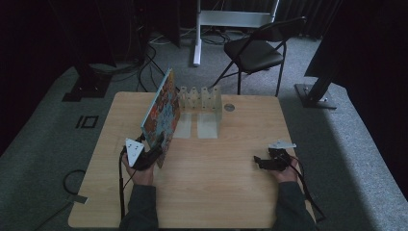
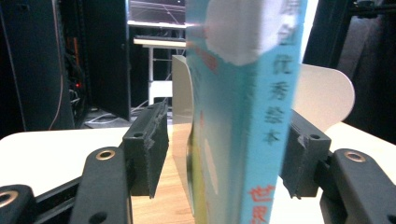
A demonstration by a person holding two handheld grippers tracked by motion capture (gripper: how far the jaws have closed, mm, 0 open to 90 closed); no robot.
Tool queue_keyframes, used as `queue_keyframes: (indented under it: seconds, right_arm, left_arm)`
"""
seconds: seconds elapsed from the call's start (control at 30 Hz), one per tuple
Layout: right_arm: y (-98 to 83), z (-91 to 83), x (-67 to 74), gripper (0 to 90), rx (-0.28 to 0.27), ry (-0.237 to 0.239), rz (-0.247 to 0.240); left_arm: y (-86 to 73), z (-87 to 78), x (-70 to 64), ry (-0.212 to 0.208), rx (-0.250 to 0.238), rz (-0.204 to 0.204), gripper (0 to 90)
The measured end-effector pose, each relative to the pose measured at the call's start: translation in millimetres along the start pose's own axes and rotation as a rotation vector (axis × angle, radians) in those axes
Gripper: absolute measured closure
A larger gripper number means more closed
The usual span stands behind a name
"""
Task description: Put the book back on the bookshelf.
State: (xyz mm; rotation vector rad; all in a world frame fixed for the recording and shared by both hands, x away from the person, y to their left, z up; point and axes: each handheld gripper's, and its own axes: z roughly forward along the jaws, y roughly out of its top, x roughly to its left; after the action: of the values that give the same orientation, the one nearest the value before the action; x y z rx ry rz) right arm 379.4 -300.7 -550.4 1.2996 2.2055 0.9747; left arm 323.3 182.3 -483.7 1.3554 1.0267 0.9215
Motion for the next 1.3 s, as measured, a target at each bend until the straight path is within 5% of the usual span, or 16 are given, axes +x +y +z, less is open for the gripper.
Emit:
queue_keyframes:
  seconds: [0.3,0.7,1.3]
  right_arm:
    - [0.0,0.0,0.0,19.5,0.0,0.0,0.0]
    - [0.0,0.0,0.0,19.5,0.0,0.0,0.0]
    - [0.0,0.0,0.0,19.4,0.0,0.0,0.0]
  left_arm:
    - [1.6,-7.9,-2.9,-0.037,-0.006,0.015,38.9]
    - [0.3,-15.8,-1.0,-0.022,-0.013,0.013,38.5]
    - [-10.6,-38.0,2.5,-0.03,0.056,0.033,38.2]
